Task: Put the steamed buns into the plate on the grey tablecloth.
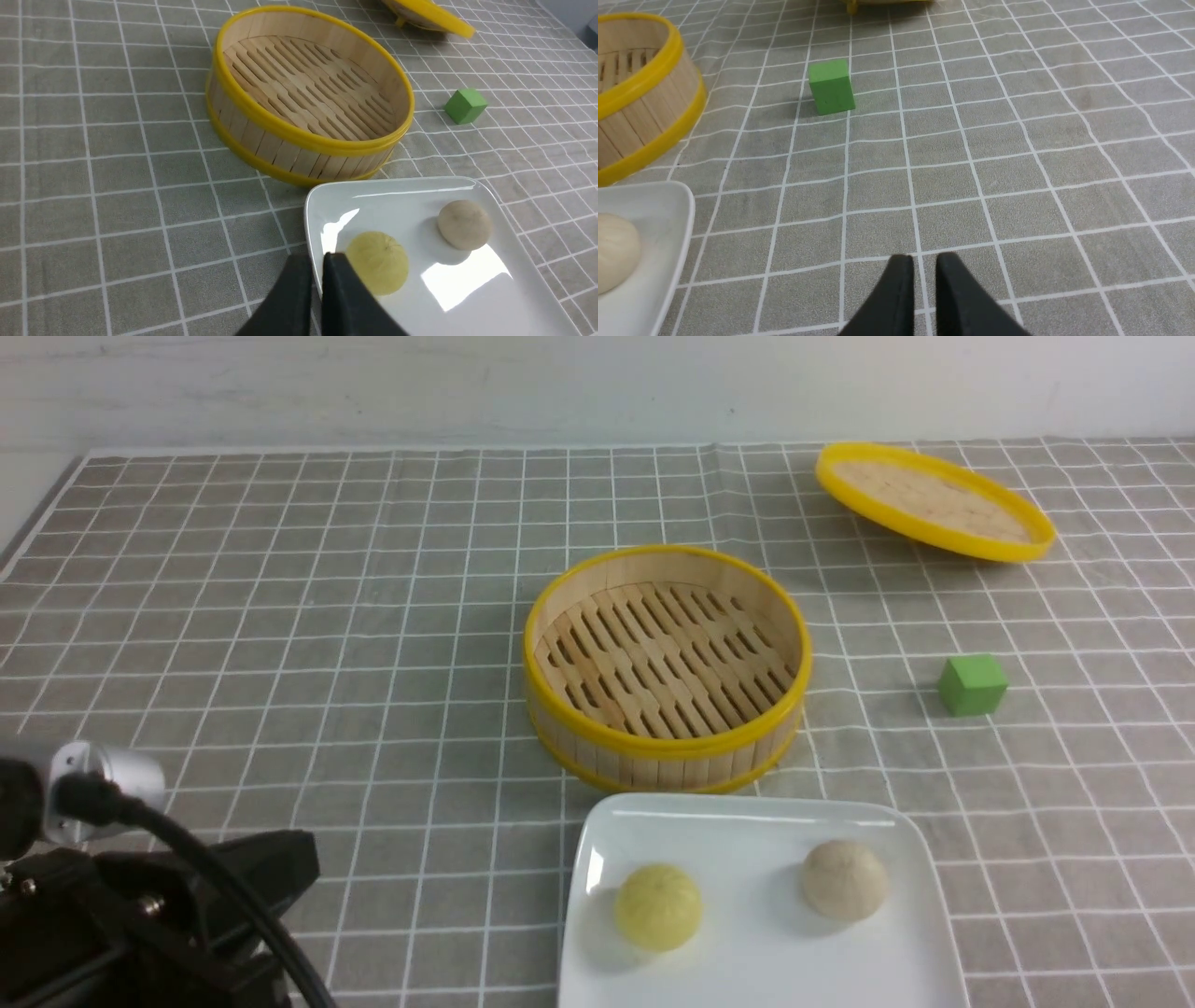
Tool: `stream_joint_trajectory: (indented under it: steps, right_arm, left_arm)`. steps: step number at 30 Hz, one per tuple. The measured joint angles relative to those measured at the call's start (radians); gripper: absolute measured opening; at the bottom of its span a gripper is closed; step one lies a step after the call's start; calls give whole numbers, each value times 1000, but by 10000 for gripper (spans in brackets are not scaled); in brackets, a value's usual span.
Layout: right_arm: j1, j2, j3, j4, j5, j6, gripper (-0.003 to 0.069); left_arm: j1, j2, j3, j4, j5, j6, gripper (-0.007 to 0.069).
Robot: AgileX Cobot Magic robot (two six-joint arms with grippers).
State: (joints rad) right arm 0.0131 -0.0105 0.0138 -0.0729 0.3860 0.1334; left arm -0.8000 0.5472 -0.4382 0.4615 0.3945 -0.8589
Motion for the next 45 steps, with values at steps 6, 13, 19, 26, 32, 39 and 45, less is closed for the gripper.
stream_joint_trajectory:
  steps: [6,13,19,26,32,39,45]
  right_arm:
    - [0,0,0,0,0,0,103]
    - [0,0,0,0,0,0,111]
    - [0,0,0,0,0,0,119]
    - [0,0,0,0,0,0,124]
    - [0,0,0,0,0,0,124]
    - [0,0,0,0,0,0,132]
    - [0,0,0,0,0,0,142]
  left_arm:
    - [106,-21,42,-80,-50,100,65]
    - [406,-183,233,-411,-223,488,71]
    - [652,-451,396,-412,-147,662,73]
    - [835,-556,464,-389,-33,671,76]
    - [827,-559,463,-361,-24,673,85]
    - [798,-559,463,-356,-24,674,89]
    - [798,-559,463,-352,-24,674,88]
